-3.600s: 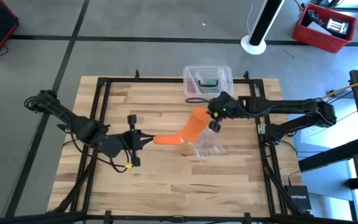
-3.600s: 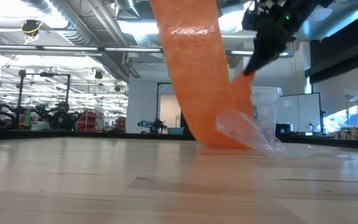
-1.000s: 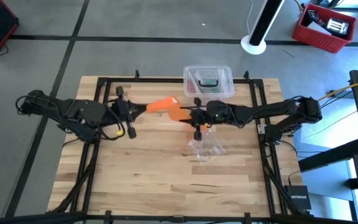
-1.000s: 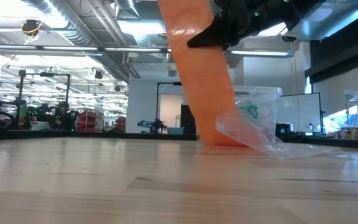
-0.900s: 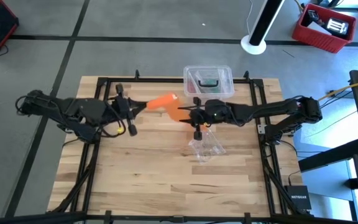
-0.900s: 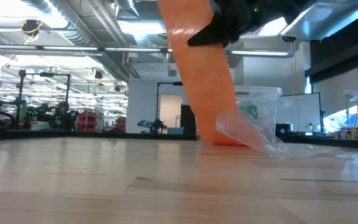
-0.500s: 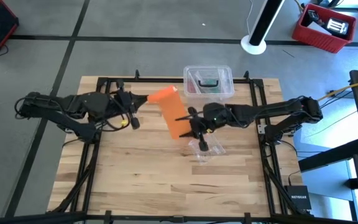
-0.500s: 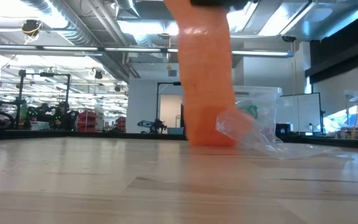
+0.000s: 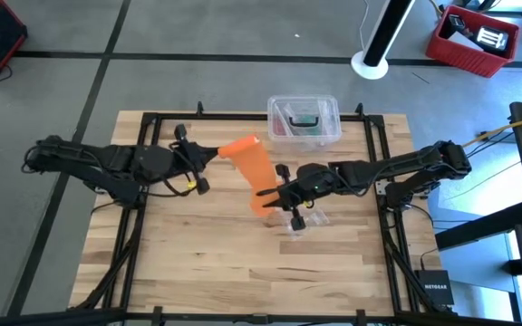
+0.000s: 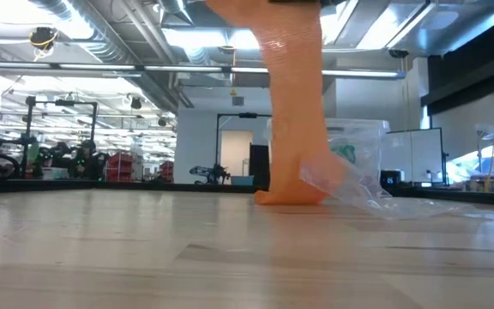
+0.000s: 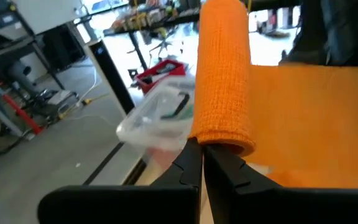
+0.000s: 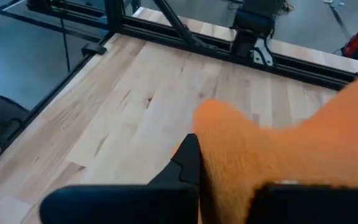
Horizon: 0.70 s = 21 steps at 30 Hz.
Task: Roll bandage
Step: Roll the orange bandage
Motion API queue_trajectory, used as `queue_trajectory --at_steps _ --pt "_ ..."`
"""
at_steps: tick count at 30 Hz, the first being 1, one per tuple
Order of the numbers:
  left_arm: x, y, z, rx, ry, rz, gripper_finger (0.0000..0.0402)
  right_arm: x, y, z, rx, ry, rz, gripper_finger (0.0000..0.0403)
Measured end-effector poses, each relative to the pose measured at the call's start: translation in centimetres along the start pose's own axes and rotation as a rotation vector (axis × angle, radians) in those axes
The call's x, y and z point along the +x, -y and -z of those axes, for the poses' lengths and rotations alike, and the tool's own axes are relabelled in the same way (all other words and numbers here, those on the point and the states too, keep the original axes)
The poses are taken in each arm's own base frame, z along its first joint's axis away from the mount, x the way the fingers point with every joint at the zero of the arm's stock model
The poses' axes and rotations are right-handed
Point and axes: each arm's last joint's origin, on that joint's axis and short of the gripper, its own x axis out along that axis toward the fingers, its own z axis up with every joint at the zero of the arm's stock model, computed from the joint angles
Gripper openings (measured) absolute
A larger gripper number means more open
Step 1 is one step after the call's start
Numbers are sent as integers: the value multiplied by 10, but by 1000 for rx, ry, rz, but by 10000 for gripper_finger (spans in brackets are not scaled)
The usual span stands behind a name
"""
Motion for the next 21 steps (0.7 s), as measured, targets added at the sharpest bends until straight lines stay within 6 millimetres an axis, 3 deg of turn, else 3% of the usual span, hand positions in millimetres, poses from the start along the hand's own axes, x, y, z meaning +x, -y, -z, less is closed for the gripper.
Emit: queue_trajectory --at_steps 8,21 --pt "9 6 24 6 -40 -60 0 0 -4 -1 -7 6 -12 1" --pt "22 20 46 37 -59 -61 0 1 -4 0 -7 3 -11 1"
